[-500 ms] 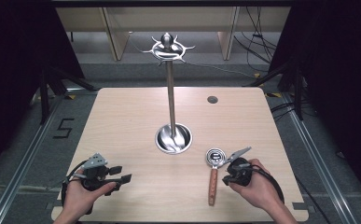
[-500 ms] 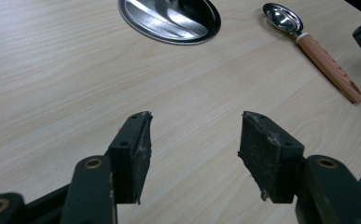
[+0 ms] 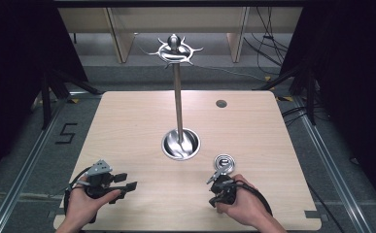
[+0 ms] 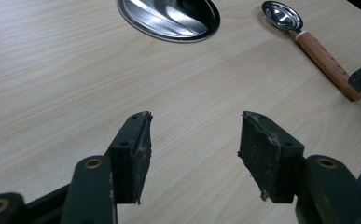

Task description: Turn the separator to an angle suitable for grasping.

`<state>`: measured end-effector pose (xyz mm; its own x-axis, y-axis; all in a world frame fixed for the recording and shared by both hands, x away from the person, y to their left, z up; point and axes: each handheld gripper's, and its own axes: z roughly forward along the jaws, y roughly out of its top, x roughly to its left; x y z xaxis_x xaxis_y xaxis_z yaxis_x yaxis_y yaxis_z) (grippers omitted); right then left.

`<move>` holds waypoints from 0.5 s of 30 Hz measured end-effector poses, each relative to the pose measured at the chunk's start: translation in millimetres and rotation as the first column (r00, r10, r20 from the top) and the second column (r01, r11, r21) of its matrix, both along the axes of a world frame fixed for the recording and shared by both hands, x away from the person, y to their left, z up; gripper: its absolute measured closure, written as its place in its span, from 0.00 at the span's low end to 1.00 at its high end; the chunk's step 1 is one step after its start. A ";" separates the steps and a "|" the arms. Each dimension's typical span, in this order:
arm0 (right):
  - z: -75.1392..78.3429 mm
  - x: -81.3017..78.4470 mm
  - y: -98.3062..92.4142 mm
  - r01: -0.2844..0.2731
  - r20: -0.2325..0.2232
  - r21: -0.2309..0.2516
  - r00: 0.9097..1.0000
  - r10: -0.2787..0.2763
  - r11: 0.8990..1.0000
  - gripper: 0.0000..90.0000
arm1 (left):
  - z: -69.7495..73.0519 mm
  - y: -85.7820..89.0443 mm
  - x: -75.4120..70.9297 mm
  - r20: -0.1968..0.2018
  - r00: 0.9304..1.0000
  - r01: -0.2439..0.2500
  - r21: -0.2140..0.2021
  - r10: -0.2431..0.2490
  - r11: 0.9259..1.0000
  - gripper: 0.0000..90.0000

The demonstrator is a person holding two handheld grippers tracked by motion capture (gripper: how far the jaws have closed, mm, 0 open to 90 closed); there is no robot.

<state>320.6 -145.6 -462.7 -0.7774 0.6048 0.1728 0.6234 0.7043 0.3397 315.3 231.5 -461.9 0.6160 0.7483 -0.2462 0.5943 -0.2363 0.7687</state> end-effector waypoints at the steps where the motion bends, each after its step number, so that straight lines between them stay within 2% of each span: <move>1: -1.7 -1.3 2.5 0.004 -0.009 -0.017 1.000 -0.005 1.000 1.00 | 0.0 0.0 0.1 0.000 1.000 0.000 0.000 0.000 1.000 0.47; 3: -6.2 -2.5 6.8 0.003 -0.032 -0.023 0.999 -0.004 1.000 1.00 | 0.0 0.4 0.3 -0.005 1.000 0.006 0.002 -0.006 1.000 0.47; 4: -8.8 -1.4 7.6 -0.017 -0.024 -0.030 1.000 0.017 0.999 1.00 | -0.1 0.7 0.3 -0.004 1.000 0.006 0.005 -0.006 1.000 0.47; 5: -9.3 -2.3 8.4 0.000 -0.044 -0.041 0.999 -0.002 0.999 1.00 | -0.5 0.2 0.1 -0.001 1.000 -0.001 0.003 0.001 1.000 0.47; 7: -10.8 -0.6 6.8 -0.009 -0.028 -0.068 1.000 0.007 0.998 1.00 | -0.9 0.3 0.5 -0.002 1.000 0.003 0.001 -0.003 1.000 0.47; 9: -11.1 -0.1 4.2 -0.011 -0.033 -0.101 0.999 0.007 0.995 1.00 | -1.0 0.2 0.5 -0.002 1.000 0.004 0.002 -0.004 1.000 0.47; 12: -11.5 0.9 -0.3 -0.002 -0.035 -0.124 0.999 -0.002 0.992 1.00 | -0.5 -0.1 -0.2 -0.007 1.000 -0.002 0.017 0.003 1.000 0.47; 15: -12.3 2.9 -6.3 0.014 -0.016 -0.191 1.000 -0.017 0.981 1.00 | -0.6 -0.2 -0.4 -0.007 1.000 -0.003 0.017 0.003 1.000 0.47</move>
<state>323.5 -152.0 -475.0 -0.7655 0.6400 0.0665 0.6395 0.7453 0.1886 314.9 231.3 -462.5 0.6117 0.7545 -0.2380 0.6006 -0.2471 0.7604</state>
